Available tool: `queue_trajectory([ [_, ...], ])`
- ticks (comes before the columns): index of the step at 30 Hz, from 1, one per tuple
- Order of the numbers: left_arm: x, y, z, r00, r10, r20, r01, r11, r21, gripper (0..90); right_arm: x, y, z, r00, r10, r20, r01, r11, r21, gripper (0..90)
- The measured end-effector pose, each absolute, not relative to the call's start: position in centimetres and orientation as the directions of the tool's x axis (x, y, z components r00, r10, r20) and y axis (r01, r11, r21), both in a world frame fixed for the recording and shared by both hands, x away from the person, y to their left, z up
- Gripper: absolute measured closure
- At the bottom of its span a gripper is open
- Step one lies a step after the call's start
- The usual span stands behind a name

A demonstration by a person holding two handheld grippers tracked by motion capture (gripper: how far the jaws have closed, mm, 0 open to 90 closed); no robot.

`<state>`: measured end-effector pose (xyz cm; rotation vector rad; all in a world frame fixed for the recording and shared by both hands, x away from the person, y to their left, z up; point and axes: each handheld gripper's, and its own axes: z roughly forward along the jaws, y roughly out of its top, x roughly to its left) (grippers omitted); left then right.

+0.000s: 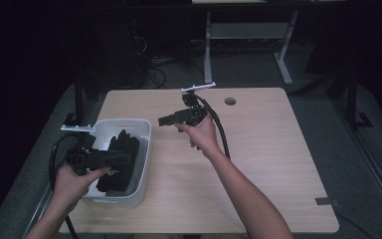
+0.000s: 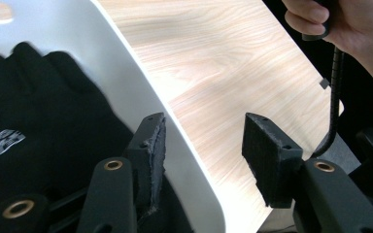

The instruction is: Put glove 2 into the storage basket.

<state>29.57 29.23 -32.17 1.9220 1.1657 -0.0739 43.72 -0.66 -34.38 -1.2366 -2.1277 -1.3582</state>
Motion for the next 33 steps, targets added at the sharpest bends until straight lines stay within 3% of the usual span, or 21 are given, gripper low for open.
queue_trajectory([
  [33, 30.8, 21.8, -32.1, 0.664, 0.610, -0.433, 0.699, -0.301, 0.649, 43.0, 42.0, -8.6, -35.0, -0.528, 0.520, 0.672, 0.816, 0.092, 0.570, 50.5],
])
